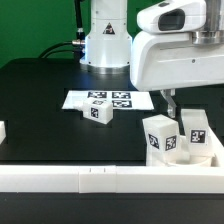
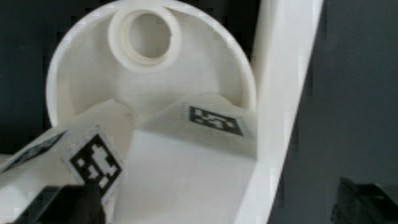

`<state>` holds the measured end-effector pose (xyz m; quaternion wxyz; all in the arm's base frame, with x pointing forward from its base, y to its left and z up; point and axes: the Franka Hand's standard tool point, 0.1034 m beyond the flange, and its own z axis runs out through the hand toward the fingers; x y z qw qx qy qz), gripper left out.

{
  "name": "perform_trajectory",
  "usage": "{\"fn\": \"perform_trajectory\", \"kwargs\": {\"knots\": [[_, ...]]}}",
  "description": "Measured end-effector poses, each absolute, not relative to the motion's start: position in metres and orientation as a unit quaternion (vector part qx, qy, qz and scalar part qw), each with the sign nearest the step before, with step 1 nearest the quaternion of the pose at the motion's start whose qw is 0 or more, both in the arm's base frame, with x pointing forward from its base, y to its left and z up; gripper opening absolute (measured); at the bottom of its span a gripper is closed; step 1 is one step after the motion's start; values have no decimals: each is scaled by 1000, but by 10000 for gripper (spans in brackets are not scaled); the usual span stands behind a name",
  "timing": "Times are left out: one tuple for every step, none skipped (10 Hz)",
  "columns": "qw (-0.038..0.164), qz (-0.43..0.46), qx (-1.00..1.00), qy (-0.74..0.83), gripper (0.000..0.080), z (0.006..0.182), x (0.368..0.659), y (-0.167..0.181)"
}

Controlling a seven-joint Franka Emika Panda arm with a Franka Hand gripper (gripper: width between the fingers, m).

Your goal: Assemble stool

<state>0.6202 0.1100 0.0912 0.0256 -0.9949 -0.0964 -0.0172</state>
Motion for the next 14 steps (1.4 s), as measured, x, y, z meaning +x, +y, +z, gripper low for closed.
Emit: {"fn": "perform_trajectory", "kwargs": {"knots": [[22,-18,-991,-133,649,91,620,108],[17,-18,-984,-177,649,91,621,107],[3,-16,-959,-283,649,92,621,108],[-7,-7,-923,-385,649,94,620,110],[-13,-5,-899,-438,649,96,619,111],[-13,-4,-898,-440,649,94,619,109],[-19,-1,-878,-478,649,94,619,105],[-22,1,-862,-507,649,94,620,103],[-27,5,-835,-550,649,92,620,101],[-30,12,-802,-596,649,82,619,102],[-30,17,-787,-616,649,73,619,104],[-30,17,-787,-615,649,71,620,104],[-31,16,-789,-613,522,72,620,103],[-31,16,-796,-605,522,71,620,102]]}}
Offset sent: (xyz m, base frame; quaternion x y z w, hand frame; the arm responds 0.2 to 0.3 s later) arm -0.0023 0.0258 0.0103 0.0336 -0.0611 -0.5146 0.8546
